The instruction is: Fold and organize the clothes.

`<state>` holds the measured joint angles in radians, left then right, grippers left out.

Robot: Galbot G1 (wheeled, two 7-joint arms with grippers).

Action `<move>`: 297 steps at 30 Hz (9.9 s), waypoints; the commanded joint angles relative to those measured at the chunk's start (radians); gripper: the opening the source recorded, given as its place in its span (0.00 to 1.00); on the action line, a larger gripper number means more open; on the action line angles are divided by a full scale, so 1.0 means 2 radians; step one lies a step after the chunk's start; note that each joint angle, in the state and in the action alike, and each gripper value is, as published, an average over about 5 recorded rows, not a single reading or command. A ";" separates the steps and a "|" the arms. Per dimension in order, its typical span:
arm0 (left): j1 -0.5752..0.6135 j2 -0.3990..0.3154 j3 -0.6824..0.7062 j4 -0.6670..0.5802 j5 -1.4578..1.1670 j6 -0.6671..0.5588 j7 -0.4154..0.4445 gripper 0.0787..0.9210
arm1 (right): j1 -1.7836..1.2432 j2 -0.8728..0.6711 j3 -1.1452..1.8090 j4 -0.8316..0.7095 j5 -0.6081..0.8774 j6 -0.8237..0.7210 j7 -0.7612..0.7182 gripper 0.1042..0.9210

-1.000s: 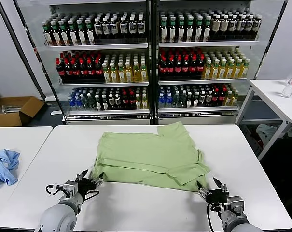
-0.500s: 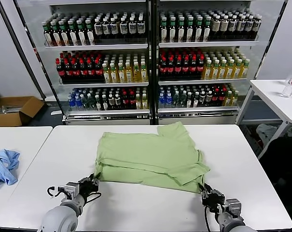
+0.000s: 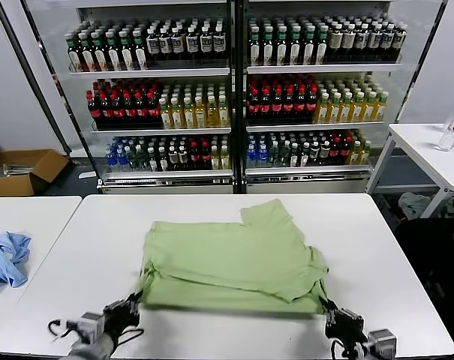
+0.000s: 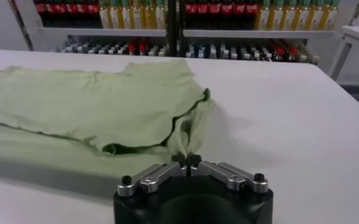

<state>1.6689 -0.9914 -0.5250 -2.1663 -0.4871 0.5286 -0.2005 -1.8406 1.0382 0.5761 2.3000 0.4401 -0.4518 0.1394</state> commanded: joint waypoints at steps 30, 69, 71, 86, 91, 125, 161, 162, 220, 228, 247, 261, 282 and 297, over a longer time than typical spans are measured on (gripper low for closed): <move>-0.406 -0.011 0.145 0.297 -0.025 -0.002 0.046 0.87 | 0.588 0.067 -0.185 -0.398 0.044 -0.059 0.014 0.88; -0.379 0.006 0.115 0.327 -0.028 0.009 0.134 0.62 | 0.658 0.183 -0.207 -0.622 -0.022 -0.013 -0.033 0.61; -0.378 0.006 0.114 0.328 -0.029 0.005 0.140 0.55 | 0.657 0.183 -0.207 -0.622 -0.022 -0.013 -0.033 0.55; -0.333 0.029 0.098 0.266 -0.075 -0.059 0.145 0.05 | 0.567 0.104 -0.203 -0.376 0.085 -0.033 -0.010 0.02; -0.262 0.075 0.057 0.181 -0.115 -0.063 0.144 0.01 | 0.470 0.025 -0.164 -0.201 0.143 -0.062 0.011 0.00; -0.108 0.077 -0.044 0.117 -0.045 0.006 0.228 0.01 | 0.072 0.019 -0.017 0.025 0.046 -0.042 0.017 0.00; -0.074 -0.113 0.025 0.022 -0.107 -0.007 -0.150 0.86 | 0.064 0.034 0.002 0.043 -0.046 -0.021 0.022 0.86; -0.075 -0.115 0.027 0.023 -0.107 -0.005 -0.150 0.87 | 0.064 0.034 0.001 0.040 -0.048 -0.018 0.022 0.87; -0.079 -0.074 0.116 -0.116 -0.182 0.024 -0.073 0.01 | 0.077 0.038 0.027 0.055 -0.082 -0.008 0.030 0.88; -0.153 -0.137 0.184 -0.051 -0.169 0.007 -0.083 0.01 | 0.066 0.044 0.028 0.059 -0.089 -0.008 0.031 0.88; -0.198 -0.206 0.240 0.015 -0.078 -0.063 -0.077 0.19 | 0.080 0.040 0.023 0.050 -0.087 -0.009 0.031 0.88; -0.090 -0.099 0.035 0.073 0.037 -0.012 -0.061 0.65 | 0.101 0.041 0.000 0.032 -0.089 -0.010 0.031 0.88; -0.111 -0.126 0.059 0.074 -0.075 0.012 -0.072 0.68 | 0.093 0.042 0.005 0.031 -0.090 -0.007 0.033 0.88; -0.113 -0.075 -0.010 0.018 -0.010 0.003 -0.035 0.17 | 0.092 0.039 0.008 0.032 -0.091 -0.006 0.034 0.88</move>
<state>1.4338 -1.2343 -0.4124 -2.0355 -0.6071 0.5184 -0.3115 -1.6571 1.1170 0.5919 2.3643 0.2583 -0.4647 0.2058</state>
